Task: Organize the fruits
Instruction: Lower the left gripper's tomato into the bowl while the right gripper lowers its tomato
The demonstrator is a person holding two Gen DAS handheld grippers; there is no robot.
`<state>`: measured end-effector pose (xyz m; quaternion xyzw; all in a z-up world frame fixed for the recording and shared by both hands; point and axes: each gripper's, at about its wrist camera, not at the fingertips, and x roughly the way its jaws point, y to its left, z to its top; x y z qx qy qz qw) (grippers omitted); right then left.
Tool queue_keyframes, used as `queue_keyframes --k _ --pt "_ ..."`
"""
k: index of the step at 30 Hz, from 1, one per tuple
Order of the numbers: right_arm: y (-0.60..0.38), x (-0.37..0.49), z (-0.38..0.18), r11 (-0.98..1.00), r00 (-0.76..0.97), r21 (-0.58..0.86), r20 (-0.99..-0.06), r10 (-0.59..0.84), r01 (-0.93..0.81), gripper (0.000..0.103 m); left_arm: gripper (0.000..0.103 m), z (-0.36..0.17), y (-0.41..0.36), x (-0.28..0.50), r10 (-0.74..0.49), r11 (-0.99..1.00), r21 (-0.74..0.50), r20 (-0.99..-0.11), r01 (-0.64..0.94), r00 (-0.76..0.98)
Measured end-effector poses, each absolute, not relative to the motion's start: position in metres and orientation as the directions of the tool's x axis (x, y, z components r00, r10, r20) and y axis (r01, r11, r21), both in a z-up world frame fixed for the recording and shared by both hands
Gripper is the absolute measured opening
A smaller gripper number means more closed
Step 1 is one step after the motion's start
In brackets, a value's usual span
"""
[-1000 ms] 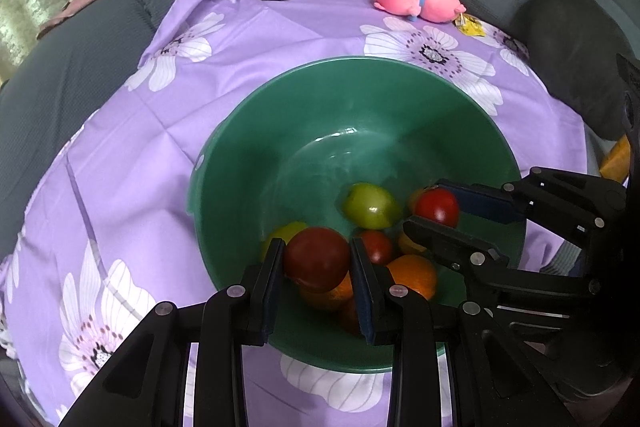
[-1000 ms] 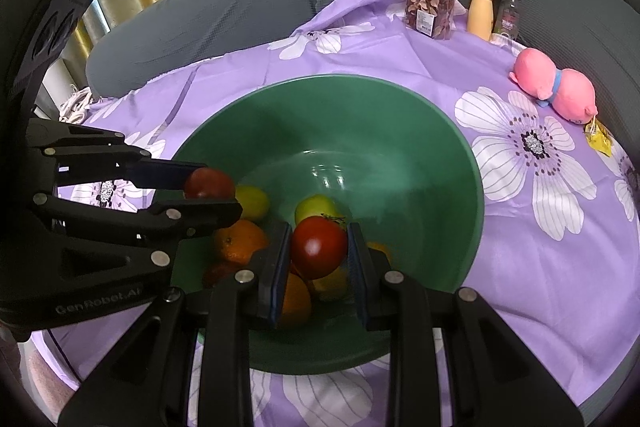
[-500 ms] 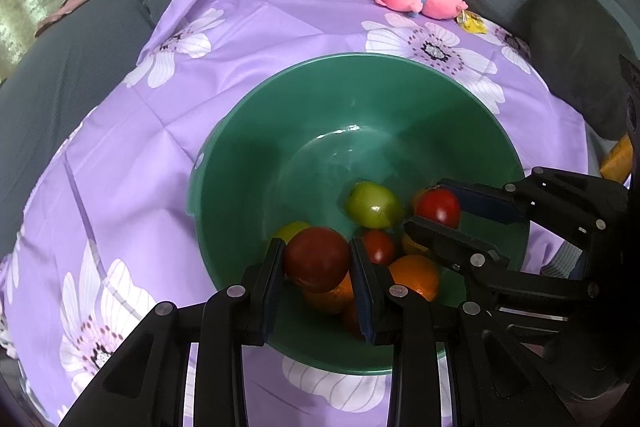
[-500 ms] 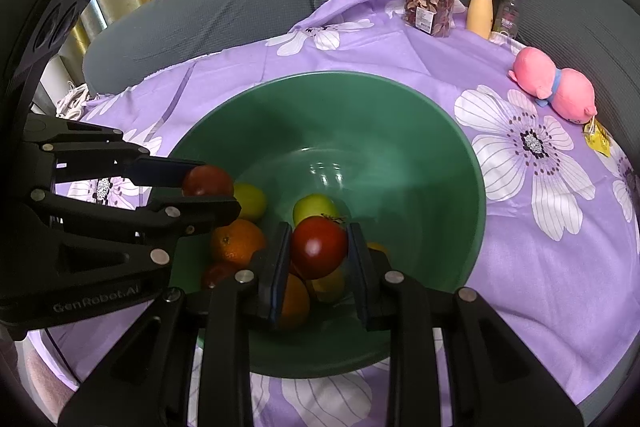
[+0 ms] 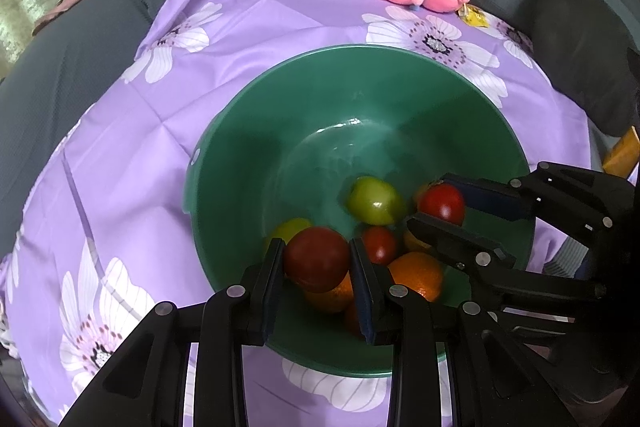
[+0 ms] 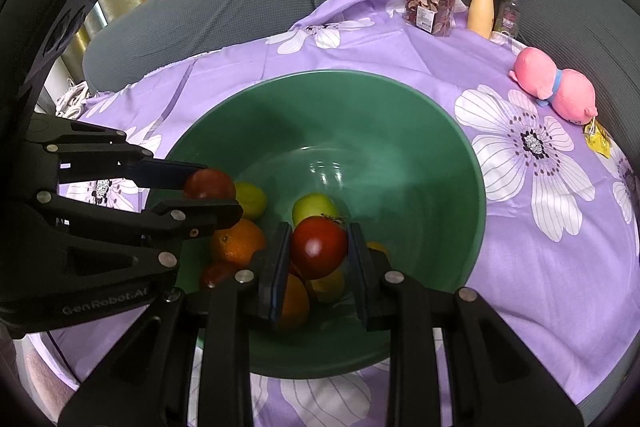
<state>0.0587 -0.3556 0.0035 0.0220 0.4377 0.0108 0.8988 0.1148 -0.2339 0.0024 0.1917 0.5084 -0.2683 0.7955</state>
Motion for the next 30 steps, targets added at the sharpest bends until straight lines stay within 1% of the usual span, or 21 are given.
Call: queue_keyframes --k 30 --pt "-0.3562 0.0598 0.0011 0.999 0.606 0.033 -0.795 0.030 -0.005 0.029 0.032 -0.0017 -0.2360 0.1166 -0.207 0.776 0.048 -0.923 0.629 0.325"
